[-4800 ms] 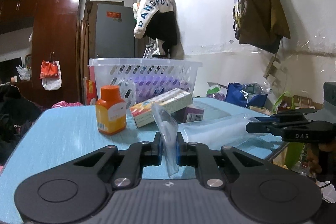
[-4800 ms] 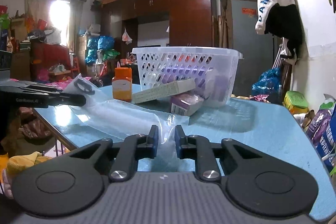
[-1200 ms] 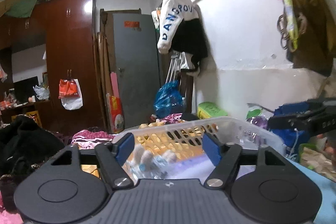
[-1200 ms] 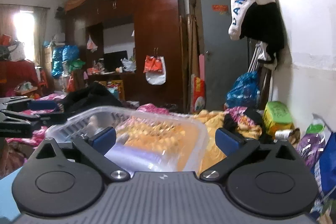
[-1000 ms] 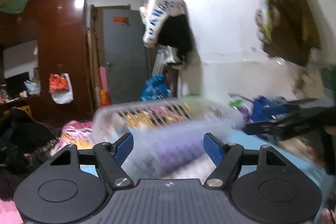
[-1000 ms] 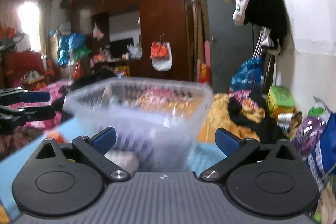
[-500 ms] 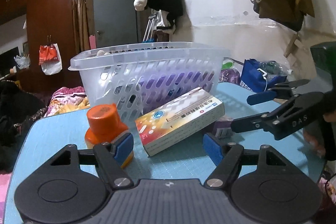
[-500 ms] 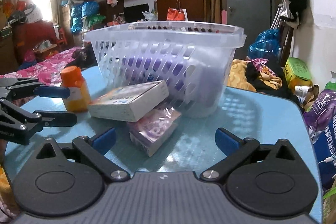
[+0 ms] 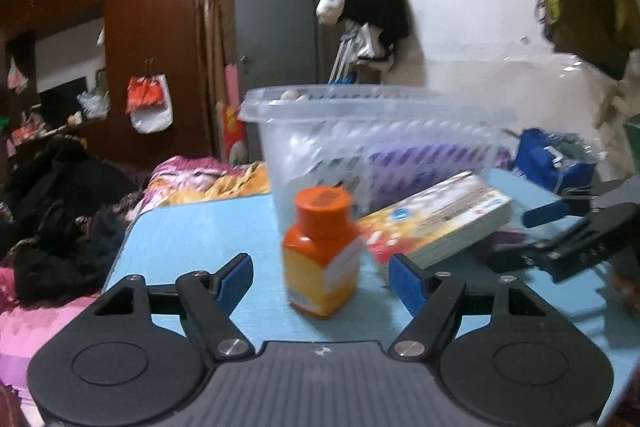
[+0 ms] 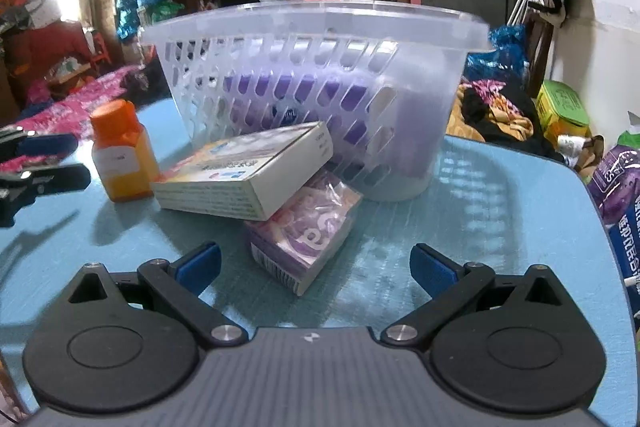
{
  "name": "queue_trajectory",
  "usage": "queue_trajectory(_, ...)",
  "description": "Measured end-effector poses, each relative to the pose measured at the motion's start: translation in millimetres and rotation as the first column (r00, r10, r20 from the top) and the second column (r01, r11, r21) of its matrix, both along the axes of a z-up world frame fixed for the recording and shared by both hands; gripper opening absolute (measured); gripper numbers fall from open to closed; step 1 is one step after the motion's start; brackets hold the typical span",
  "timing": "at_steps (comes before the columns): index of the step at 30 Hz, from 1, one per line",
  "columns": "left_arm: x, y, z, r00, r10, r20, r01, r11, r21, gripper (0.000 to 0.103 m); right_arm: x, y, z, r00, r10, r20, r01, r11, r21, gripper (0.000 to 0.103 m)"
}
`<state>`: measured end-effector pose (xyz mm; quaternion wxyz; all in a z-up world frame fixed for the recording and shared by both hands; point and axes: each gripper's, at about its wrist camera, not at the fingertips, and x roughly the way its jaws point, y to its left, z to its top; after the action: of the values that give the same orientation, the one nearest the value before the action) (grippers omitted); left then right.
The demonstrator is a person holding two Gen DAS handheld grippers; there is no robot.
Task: Organize objects
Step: 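Grasp the orange-capped bottle with the left gripper while the right gripper grasps the purple box, then carry the bottle and purple box over the basket and open both grippers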
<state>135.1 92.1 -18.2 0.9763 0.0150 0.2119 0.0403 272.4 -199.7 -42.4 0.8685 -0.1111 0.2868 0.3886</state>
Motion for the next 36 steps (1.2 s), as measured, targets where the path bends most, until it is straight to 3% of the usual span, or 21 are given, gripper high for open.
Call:
queue_trajectory(2,10.1,3.0,-2.0,1.000,0.004,-0.029,-0.004,1.000,-0.004,0.078,0.9,2.7,-1.3,1.000,-0.017,0.001,0.017,1.000,-0.019,0.090)
queue_trajectory(6,24.7,-1.0,-4.5,0.997,-0.024,-0.071,0.023,1.000,-0.019,0.078,0.4,-0.9,-1.1,1.000,-0.015,-0.005,0.015,1.000,-0.015,0.083)
queue_trajectory(8,30.8,-5.9,-8.5,0.995,-0.012,-0.097,0.012,1.000,0.001,0.066,-1.0,-2.2,0.7,1.000,-0.008,-0.001,0.008,1.000,-0.011,0.068)
queue_trajectory(9,32.1,-7.1,-9.7,0.995,-0.006,-0.103,0.006,1.000,0.005,0.054,-1.5,-4.2,1.8,1.000,-0.008,-0.004,0.008,1.000,-0.007,0.064)
queue_trajectory(10,31.5,-7.8,-9.4,0.995,0.000,-0.099,0.001,1.000,0.008,0.051,-1.4,-5.8,3.0,1.000,-0.013,-0.004,0.013,1.000,-0.008,0.060)
queue_trajectory(17,20.6,-4.8,-5.5,0.999,-0.009,-0.051,0.008,1.000,-0.026,0.049,0.8,-30.3,5.9,1.000,-0.016,0.005,0.016,0.999,0.040,0.059)
queue_trajectory(25,5.6,-9.8,2.3,0.999,-0.028,0.038,0.029,0.999,-0.026,0.048,-9.9,-48.2,20.8,0.997,-0.017,0.071,0.011,0.996,0.091,0.059)
queue_trajectory(36,-27.0,-23.1,45.5,0.977,-0.071,0.199,0.078,0.997,-0.027,0.047,-30.9,-62.6,78.7,0.983,-0.025,0.180,-0.013,0.978,0.208,0.059)
